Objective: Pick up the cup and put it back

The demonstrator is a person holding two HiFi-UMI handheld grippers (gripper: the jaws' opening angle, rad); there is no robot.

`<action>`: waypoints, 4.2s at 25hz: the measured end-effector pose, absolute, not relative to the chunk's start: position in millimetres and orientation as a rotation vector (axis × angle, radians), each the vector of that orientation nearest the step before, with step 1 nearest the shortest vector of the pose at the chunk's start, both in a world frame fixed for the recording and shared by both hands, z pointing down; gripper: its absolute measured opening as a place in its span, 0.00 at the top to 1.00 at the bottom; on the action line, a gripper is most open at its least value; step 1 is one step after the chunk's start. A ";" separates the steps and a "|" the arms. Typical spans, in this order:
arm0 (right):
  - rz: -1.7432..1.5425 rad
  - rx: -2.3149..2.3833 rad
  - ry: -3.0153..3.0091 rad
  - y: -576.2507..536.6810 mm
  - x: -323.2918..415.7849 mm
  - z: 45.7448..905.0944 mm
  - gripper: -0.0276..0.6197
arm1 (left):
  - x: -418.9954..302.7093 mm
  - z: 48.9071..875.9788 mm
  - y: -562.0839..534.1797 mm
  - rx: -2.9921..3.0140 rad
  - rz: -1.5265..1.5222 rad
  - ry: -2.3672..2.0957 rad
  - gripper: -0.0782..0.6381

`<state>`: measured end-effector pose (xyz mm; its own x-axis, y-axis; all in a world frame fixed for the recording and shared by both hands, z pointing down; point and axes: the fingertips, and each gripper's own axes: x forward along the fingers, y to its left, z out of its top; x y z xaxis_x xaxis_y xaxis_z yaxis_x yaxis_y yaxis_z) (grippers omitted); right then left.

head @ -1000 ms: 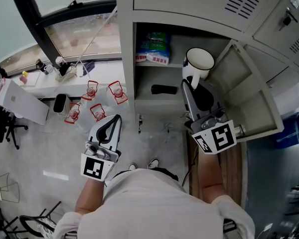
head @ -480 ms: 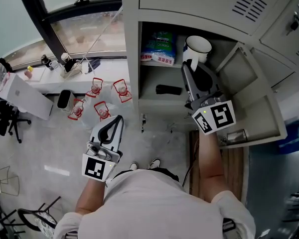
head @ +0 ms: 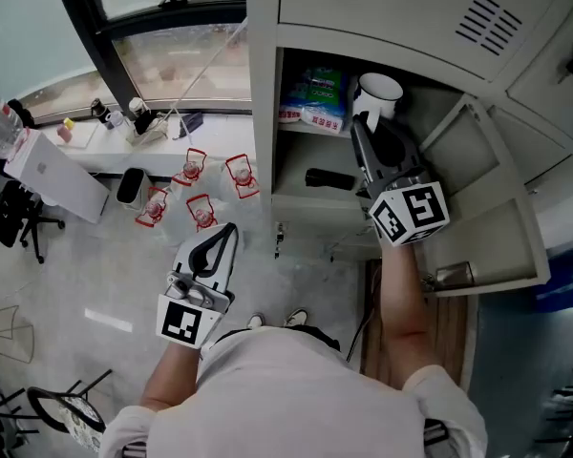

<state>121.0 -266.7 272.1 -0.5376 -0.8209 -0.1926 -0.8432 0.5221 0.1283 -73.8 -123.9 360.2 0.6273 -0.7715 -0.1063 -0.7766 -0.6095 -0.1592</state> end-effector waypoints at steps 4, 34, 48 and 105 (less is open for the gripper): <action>0.257 -1.443 2.652 -274.2 122.0 279.1 0.88 | -72.4 361.5 -126.1 -2.655 0.035 1.288 0.86; 0.078 -1.691 2.631 -307.5 144.4 305.6 0.86 | -63.1 367.2 -138.3 -2.693 0.057 1.278 0.86; 0.126 -1.812 2.571 -294.5 153.3 305.8 0.80 | -60.2 366.5 -142.9 -2.729 0.078 1.213 0.86; 0.215 -2.144 2.362 -41.2 199.8 319.4 0.93 | -43.6 364.5 -126.5 -2.827 0.155 0.951 0.86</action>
<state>199.8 -41.2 319.4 -0.0999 -0.9938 -0.0490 -0.9862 0.0924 0.1370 -43.6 -126.5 364.5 0.7930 -0.5913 -0.1467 -0.6073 -0.7863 -0.1136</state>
